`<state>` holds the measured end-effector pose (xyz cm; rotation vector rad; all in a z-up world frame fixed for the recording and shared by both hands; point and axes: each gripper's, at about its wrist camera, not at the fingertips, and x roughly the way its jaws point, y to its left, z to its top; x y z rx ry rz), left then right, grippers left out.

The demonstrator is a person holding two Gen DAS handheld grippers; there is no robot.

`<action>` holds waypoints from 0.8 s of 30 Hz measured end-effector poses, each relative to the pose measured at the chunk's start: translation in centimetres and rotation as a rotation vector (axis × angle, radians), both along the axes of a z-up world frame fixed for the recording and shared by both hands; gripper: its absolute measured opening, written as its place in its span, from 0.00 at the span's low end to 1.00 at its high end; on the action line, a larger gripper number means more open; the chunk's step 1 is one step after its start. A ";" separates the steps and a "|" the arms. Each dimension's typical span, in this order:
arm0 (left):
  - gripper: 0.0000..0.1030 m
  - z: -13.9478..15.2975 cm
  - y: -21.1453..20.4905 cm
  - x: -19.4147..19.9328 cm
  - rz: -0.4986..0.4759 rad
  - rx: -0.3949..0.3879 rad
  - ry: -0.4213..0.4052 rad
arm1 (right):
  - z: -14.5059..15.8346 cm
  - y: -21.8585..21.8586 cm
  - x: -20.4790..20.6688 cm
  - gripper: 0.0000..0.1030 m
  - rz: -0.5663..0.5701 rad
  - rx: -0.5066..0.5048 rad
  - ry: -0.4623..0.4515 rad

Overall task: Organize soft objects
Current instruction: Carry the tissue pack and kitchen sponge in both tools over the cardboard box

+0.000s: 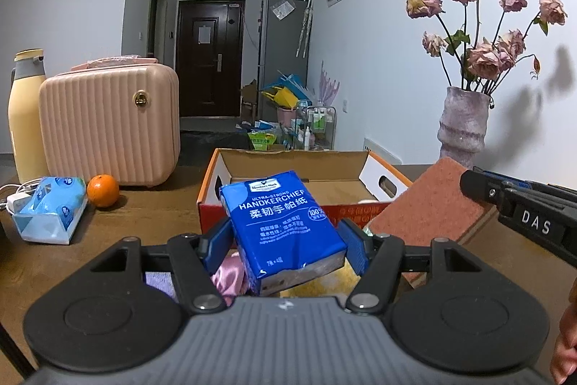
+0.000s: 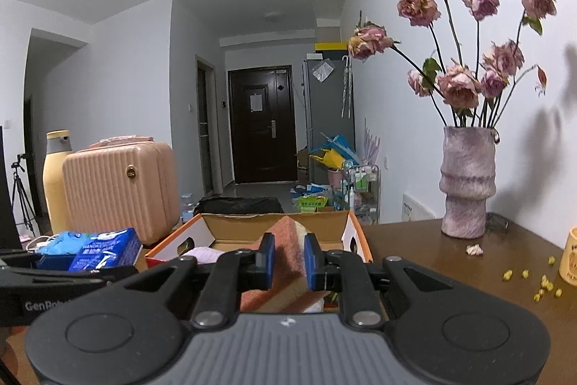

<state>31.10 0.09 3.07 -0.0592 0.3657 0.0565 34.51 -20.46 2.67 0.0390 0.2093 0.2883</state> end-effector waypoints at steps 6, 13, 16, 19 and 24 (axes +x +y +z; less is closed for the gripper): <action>0.63 0.4 0.2 1.3 0.006 0.000 -0.010 | 0.3 1.0 0.9 0.16 -0.021 -0.046 -0.038; 0.63 0.6 0.3 3.0 0.012 0.003 -0.021 | 0.5 1.8 2.3 0.16 -0.029 -0.055 -0.063; 0.63 0.5 0.5 3.9 0.016 0.004 -0.016 | 0.4 2.1 3.1 0.16 -0.032 -0.054 -0.069; 0.63 0.5 0.6 4.7 0.022 0.004 -0.016 | 0.1 2.4 3.7 0.16 -0.032 -0.048 -0.071; 0.63 0.4 1.0 6.1 0.037 0.001 -0.018 | 0.0 2.7 5.2 0.16 -0.028 -0.043 -0.076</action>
